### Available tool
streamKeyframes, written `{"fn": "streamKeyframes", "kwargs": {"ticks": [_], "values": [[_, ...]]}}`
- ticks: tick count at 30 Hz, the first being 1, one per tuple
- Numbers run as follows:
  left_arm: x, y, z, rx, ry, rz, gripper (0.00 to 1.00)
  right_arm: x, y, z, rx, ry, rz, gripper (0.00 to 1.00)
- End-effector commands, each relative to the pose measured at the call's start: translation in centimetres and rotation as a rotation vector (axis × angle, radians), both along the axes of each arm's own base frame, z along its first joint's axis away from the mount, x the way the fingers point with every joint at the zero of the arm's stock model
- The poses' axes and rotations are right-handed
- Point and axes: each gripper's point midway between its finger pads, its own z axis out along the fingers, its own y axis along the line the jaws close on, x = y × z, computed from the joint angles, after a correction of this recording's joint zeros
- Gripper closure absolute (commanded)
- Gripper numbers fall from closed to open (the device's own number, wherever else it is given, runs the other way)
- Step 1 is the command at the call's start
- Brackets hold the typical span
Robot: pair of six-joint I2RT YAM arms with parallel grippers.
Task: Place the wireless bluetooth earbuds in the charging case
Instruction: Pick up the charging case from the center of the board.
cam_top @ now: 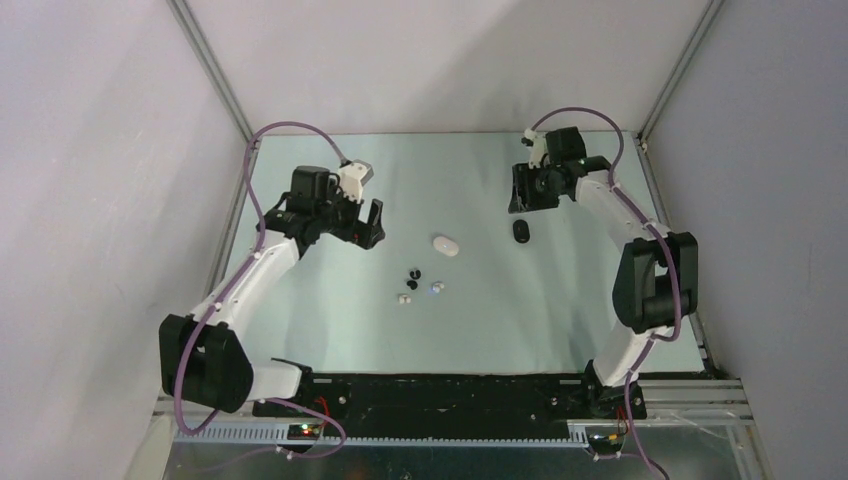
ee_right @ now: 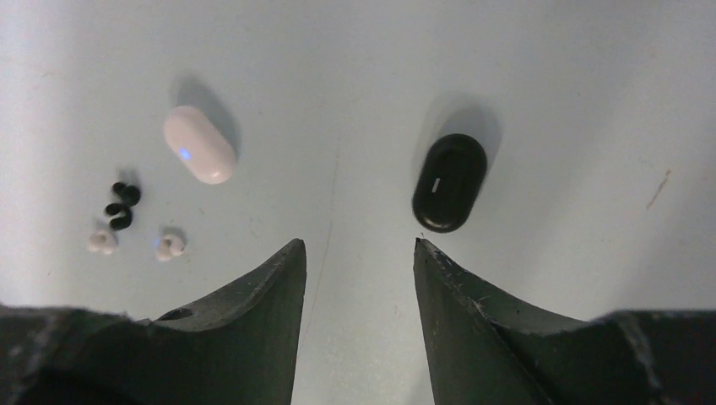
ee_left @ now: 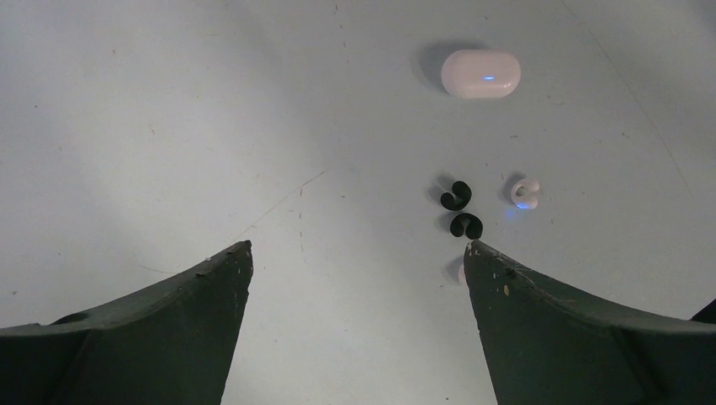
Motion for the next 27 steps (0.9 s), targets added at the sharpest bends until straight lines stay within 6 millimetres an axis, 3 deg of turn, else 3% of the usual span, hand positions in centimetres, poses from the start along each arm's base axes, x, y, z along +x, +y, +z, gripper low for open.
{"fn": "streamKeyframes", "kwargs": {"ticks": [1,5,13,20,27], "values": [[1.0,-0.3,1.4,0.019,-0.065,-0.028,0.0,2.3,-2.2,-0.4,-0.065,-0.026,-0.166,0.46],[0.9,-0.4,0.9,0.032,-0.057,-0.033,0.0,2.5,-3.8,-2.1,-0.092,0.019,-0.253,0.46],[1.5,-0.1,0.7,0.077,-0.075,-0.031,0.0,3.4,-5.0,-5.6,-0.142,0.076,-0.327,0.49],[2.1,0.0,0.5,0.103,-0.082,-0.032,0.0,3.7,-3.2,-8.4,-0.198,0.128,-0.298,0.47],[2.5,0.1,0.5,0.118,-0.085,-0.026,0.0,3.4,-3.5,-10.1,-0.25,0.165,-0.308,0.44]]}}
